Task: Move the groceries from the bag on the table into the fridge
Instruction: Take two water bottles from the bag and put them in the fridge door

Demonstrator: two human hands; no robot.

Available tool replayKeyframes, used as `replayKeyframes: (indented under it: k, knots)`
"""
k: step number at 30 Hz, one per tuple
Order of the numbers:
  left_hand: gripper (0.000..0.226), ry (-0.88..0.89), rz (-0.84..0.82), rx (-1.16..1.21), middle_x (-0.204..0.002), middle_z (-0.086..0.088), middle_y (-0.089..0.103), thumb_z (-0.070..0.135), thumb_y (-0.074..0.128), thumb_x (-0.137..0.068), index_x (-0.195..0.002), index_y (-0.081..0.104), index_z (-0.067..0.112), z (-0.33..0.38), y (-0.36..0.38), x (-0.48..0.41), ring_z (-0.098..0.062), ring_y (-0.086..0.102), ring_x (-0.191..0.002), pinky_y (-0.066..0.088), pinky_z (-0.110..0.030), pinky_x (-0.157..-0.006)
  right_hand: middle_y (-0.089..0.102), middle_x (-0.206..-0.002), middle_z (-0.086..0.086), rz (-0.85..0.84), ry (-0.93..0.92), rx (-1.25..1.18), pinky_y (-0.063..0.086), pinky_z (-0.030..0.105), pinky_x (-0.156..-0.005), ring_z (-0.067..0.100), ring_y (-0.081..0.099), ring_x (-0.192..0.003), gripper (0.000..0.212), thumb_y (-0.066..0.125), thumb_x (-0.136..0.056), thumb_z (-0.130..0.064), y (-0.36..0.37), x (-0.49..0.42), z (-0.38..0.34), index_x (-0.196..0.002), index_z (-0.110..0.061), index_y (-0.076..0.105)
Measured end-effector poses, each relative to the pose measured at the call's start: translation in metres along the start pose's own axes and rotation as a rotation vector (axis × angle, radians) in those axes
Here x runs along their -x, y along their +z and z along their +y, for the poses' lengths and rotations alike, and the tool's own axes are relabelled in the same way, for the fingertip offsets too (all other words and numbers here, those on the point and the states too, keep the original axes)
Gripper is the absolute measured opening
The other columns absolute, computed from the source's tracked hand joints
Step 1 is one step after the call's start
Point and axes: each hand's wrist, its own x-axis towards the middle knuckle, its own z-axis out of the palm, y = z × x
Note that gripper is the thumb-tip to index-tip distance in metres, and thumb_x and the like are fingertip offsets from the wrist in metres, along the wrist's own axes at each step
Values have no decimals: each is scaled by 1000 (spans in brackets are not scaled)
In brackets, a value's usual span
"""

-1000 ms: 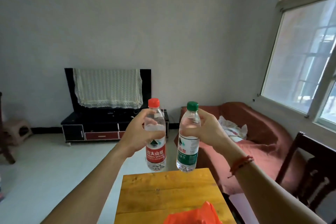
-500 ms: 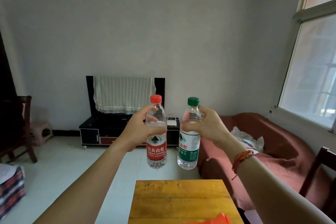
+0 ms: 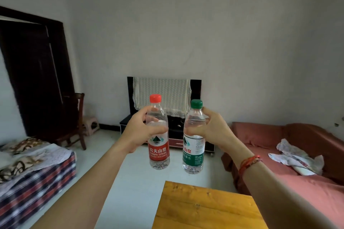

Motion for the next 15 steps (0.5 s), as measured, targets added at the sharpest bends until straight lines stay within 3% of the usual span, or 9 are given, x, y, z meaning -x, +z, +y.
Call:
replayKeyframes:
  k: [4, 8, 11, 15]
  knots:
    - [53, -32, 117, -19, -107, -1, 69, 22, 84, -74, -117, 57, 36, 9, -11, 22, -17, 68, -95, 54, -30, -69, 78, -92, -6, -102, -57, -32, 57, 50, -93, 16, 75, -91, 45, 88, -55, -34, 12, -8, -3, -96, -29, 70]
    - [57, -69, 262, -60, -108, 8, 67, 17, 82, -76, -125, 55, 32, 17, -25, 58, -4, 65, -92, 50, -21, -64, 78, -91, -7, -218, -114, -51, 59, 47, -90, 14, 75, -89, 49, 86, -53, -37, 37, -10, -15, -98, -30, 69]
    - [53, -112, 350, -106, -105, 5, 68, 15, 82, -75, -119, 57, 31, 20, -43, 90, -8, 66, -93, 50, -23, -66, 78, -92, -6, -314, -139, -97, 59, 48, -90, 16, 75, -90, 52, 87, -50, -37, 67, -9, -27, -98, -30, 69]
    - [53, -177, 477, -185, -107, 3, 66, 16, 82, -74, -117, 56, 33, 22, -78, 137, -12, 64, -96, 50, -27, -70, 77, -95, -3, -427, -170, -153, 58, 51, -92, 20, 74, -93, 47, 91, -60, -22, 116, 3, -52, -102, -27, 68]
